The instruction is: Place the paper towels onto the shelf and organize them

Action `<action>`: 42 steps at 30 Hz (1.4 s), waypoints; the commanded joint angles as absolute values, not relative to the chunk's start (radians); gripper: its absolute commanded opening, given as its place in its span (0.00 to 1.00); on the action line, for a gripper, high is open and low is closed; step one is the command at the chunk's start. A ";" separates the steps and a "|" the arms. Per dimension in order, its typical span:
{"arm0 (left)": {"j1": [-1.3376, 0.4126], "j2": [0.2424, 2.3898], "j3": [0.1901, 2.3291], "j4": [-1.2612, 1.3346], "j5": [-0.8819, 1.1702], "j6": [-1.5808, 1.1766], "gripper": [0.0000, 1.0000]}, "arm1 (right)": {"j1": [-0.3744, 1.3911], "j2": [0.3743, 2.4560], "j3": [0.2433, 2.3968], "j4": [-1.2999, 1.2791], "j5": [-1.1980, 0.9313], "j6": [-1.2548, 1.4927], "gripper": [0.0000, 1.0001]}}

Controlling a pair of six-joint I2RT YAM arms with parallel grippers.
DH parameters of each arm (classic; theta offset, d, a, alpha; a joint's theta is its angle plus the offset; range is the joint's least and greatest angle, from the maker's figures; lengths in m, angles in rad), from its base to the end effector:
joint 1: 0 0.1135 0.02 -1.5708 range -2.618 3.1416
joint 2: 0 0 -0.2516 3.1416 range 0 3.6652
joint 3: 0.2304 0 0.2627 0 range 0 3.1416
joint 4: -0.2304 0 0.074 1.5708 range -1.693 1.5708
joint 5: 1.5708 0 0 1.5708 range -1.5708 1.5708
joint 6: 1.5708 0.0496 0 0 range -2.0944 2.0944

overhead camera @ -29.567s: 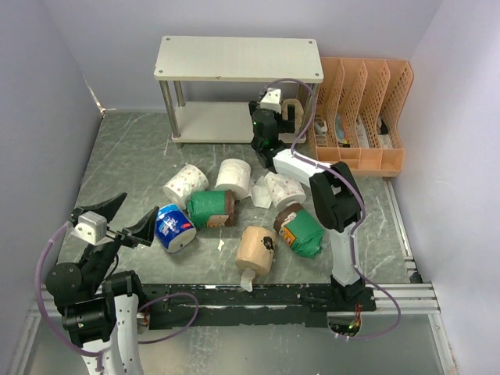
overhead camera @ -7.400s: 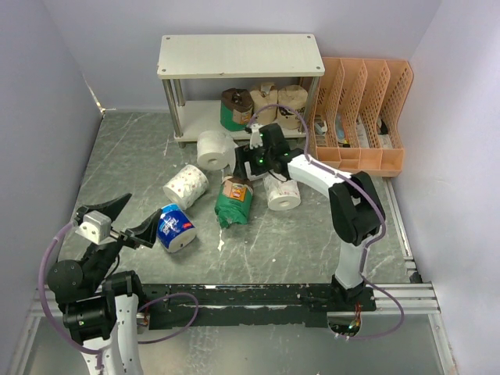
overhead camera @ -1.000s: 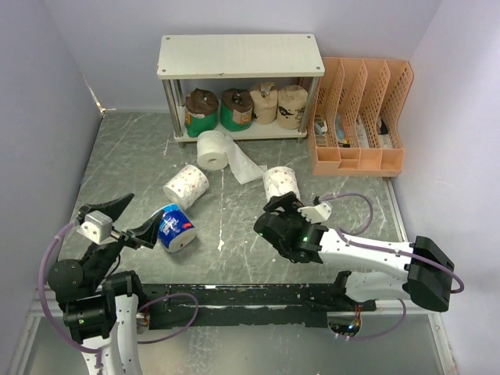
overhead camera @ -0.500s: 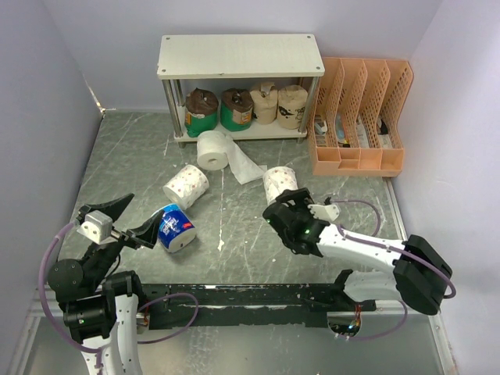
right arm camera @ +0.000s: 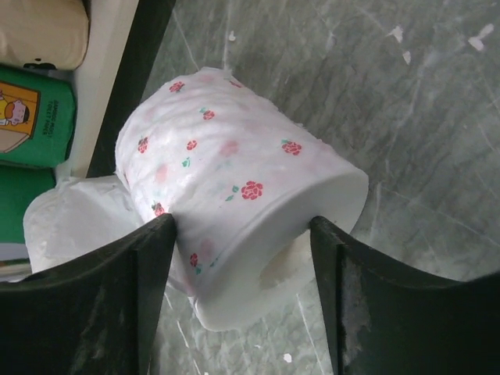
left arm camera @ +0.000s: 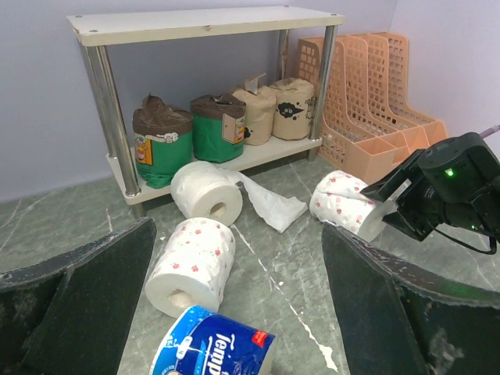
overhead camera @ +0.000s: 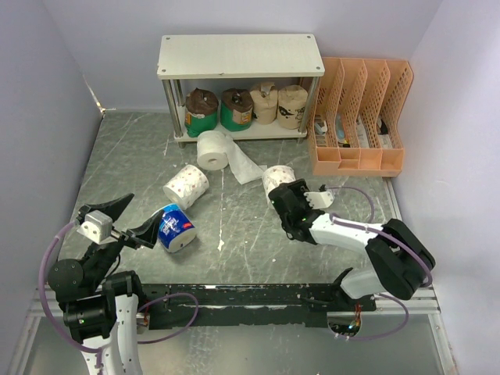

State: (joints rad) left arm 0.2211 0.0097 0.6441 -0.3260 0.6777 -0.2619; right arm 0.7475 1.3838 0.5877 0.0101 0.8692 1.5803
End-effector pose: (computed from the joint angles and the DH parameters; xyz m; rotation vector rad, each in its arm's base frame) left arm 0.0519 -0.0202 0.3500 0.2778 1.3176 -0.4613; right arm 0.2237 0.1557 0.1449 1.1787 1.7002 0.3989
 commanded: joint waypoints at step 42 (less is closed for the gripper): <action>0.242 -0.002 0.658 -0.308 0.677 -0.268 0.99 | 0.762 1.538 1.480 -0.065 0.876 -0.354 0.00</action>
